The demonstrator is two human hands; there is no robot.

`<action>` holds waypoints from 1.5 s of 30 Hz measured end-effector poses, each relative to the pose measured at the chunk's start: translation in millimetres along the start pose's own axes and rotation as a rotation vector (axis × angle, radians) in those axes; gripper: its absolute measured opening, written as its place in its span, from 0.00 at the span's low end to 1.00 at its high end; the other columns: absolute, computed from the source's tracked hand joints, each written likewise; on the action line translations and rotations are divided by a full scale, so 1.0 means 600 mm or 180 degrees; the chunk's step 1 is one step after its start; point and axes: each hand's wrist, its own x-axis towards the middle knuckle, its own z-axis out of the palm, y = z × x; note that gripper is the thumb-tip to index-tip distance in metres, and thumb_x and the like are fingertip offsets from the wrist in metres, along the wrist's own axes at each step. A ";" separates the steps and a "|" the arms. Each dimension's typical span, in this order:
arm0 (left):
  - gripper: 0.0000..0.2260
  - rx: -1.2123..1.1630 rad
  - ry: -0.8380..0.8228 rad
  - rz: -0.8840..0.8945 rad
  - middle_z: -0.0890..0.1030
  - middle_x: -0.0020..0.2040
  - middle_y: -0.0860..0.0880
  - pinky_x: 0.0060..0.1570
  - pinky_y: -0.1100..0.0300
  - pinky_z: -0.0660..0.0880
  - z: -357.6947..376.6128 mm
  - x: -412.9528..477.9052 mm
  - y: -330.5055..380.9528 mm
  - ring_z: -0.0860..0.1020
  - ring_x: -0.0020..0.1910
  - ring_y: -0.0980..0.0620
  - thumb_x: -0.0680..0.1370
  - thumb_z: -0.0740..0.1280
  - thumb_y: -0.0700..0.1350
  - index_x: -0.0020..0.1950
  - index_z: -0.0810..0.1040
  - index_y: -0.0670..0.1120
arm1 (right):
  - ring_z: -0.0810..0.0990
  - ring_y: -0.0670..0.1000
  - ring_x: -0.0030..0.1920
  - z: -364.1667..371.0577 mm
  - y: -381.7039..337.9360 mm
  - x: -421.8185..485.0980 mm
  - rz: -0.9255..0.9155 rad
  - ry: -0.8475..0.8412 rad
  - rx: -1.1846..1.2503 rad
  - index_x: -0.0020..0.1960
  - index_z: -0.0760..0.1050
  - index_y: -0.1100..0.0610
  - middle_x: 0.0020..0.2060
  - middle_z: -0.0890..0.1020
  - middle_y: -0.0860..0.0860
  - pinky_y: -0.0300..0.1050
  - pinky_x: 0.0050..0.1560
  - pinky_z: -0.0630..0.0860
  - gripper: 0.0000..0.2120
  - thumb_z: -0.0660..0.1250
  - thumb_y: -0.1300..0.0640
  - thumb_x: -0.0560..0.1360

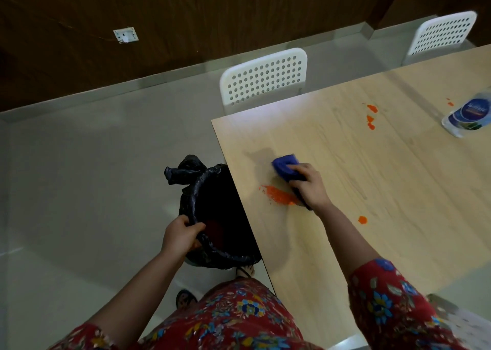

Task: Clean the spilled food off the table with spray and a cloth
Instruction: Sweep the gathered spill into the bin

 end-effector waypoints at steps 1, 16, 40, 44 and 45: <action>0.10 -0.0014 -0.0004 -0.0011 0.74 0.35 0.41 0.31 0.55 0.69 0.000 -0.002 -0.003 0.74 0.28 0.45 0.76 0.69 0.40 0.39 0.69 0.41 | 0.69 0.57 0.64 -0.007 0.010 -0.009 0.0293 0.0393 0.0042 0.65 0.76 0.57 0.61 0.73 0.53 0.44 0.65 0.63 0.20 0.65 0.66 0.74; 0.09 -0.0091 -0.0072 -0.0065 0.75 0.32 0.43 0.30 0.58 0.68 0.003 -0.009 -0.002 0.73 0.26 0.46 0.76 0.69 0.40 0.39 0.71 0.42 | 0.66 0.58 0.63 0.082 -0.013 -0.021 0.0350 0.0728 -0.0145 0.67 0.73 0.55 0.64 0.72 0.54 0.38 0.59 0.58 0.21 0.63 0.63 0.75; 0.09 -0.0100 -0.0152 -0.0001 0.74 0.33 0.43 0.35 0.52 0.70 -0.010 -0.019 -0.018 0.73 0.28 0.46 0.76 0.69 0.40 0.39 0.70 0.42 | 0.69 0.63 0.59 0.191 -0.025 -0.149 0.0498 0.0955 -0.0631 0.69 0.71 0.58 0.62 0.71 0.61 0.48 0.60 0.63 0.21 0.63 0.59 0.76; 0.09 -0.0121 -0.0137 0.0036 0.74 0.32 0.45 0.33 0.54 0.69 -0.009 -0.019 -0.015 0.73 0.26 0.47 0.76 0.69 0.41 0.39 0.70 0.43 | 0.66 0.59 0.63 0.206 -0.048 -0.134 0.0362 0.0784 -0.0159 0.70 0.70 0.58 0.63 0.70 0.59 0.43 0.62 0.60 0.21 0.63 0.63 0.78; 0.09 -0.0116 -0.0128 0.0045 0.74 0.32 0.45 0.33 0.55 0.70 -0.010 -0.020 -0.014 0.73 0.27 0.46 0.76 0.69 0.40 0.39 0.70 0.43 | 0.66 0.59 0.63 0.192 -0.044 -0.123 0.0370 0.0849 -0.0064 0.70 0.70 0.58 0.63 0.70 0.59 0.41 0.62 0.59 0.21 0.64 0.63 0.77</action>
